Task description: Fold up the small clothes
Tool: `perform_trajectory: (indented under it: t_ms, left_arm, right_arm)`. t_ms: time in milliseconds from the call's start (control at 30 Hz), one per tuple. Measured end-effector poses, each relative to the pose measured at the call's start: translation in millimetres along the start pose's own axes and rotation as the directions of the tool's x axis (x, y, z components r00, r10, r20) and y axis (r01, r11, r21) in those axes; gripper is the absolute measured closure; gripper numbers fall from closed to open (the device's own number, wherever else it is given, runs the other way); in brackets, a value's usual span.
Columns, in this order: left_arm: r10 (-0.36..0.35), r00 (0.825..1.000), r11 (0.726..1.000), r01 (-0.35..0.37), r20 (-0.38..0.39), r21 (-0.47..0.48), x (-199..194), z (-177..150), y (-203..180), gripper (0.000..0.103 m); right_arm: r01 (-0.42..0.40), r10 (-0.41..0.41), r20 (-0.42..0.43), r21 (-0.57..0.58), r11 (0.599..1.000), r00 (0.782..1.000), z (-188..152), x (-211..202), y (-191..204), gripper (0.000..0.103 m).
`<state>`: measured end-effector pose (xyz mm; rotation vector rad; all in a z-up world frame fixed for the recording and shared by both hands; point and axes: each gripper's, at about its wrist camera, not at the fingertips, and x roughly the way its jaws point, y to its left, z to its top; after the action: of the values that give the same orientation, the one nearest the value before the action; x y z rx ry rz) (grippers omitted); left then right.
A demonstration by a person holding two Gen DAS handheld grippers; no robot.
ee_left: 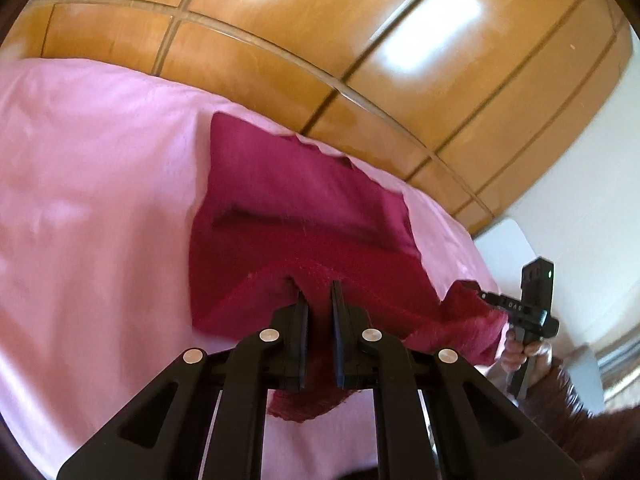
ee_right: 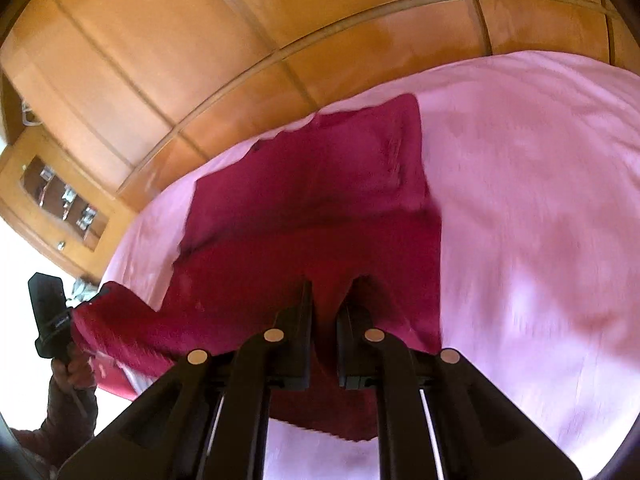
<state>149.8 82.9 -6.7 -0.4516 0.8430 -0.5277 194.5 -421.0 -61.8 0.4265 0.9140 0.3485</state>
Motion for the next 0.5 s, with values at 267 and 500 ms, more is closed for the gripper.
perform_trajectory:
  t_ms: [267,500]
  left_arm:
    - [0.119,0.993,0.970,-0.113,0.015,-0.216,46,62,45,0.046]
    - [0.158,0.987,0.975,-0.154,0.014,-0.161,23,22,73,0.041]
  right_arm:
    - [-0.002,-0.004,0.044,0.146,0.989,0.999,45,22,-22,0.025]
    - [0.014,-0.021,0.063,0.117,0.993,0.998,-1,-18,-40,0.018]
